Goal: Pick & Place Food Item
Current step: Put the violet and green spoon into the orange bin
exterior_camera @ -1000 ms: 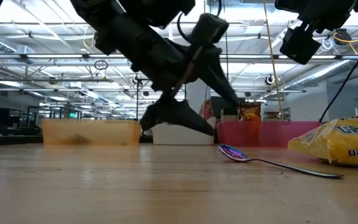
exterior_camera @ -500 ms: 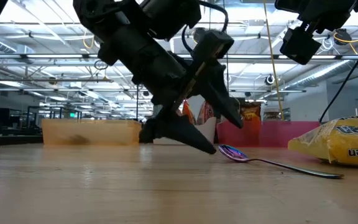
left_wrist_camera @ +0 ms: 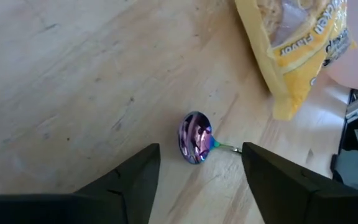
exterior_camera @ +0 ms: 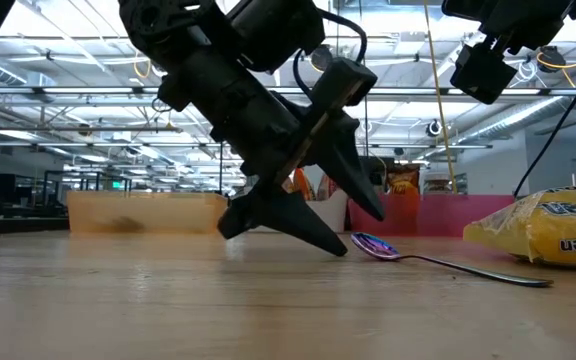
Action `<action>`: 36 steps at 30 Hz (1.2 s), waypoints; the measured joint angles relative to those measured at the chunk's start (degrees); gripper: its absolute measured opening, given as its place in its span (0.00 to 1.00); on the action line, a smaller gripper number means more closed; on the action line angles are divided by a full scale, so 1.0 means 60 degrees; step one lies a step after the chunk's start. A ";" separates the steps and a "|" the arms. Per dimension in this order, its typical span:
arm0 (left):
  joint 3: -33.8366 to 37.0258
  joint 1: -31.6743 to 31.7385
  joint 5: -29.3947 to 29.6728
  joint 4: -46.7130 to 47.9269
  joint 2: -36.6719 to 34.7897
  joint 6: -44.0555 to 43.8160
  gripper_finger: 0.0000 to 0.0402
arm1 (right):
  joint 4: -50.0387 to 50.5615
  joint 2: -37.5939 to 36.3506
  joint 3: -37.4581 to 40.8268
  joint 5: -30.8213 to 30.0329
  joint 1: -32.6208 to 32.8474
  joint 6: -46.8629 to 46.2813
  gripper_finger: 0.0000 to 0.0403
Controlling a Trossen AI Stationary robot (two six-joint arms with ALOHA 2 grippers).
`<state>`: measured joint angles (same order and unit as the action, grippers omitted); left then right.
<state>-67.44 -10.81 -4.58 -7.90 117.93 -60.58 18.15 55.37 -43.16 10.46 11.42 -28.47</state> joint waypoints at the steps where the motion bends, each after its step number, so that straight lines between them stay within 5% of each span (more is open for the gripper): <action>1: 0.0000 0.0004 0.0016 0.0009 0.0003 -0.0038 0.57 | -0.0003 0.0000 0.0000 -0.0003 0.0000 0.0000 0.60; 13: 0.0010 0.0004 0.0353 0.0114 0.0018 -0.0383 0.37 | -0.0020 0.0000 0.0000 -0.0273 -0.0003 -0.0122 0.60; 36: 0.0015 0.0164 0.0284 0.0146 0.0015 -0.0769 0.36 | -0.0028 0.0000 0.0000 -0.0489 -0.0004 -0.0152 0.59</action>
<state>-67.35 -9.82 -2.87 -7.03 118.02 -65.19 17.98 55.37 -43.16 7.52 11.40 -29.38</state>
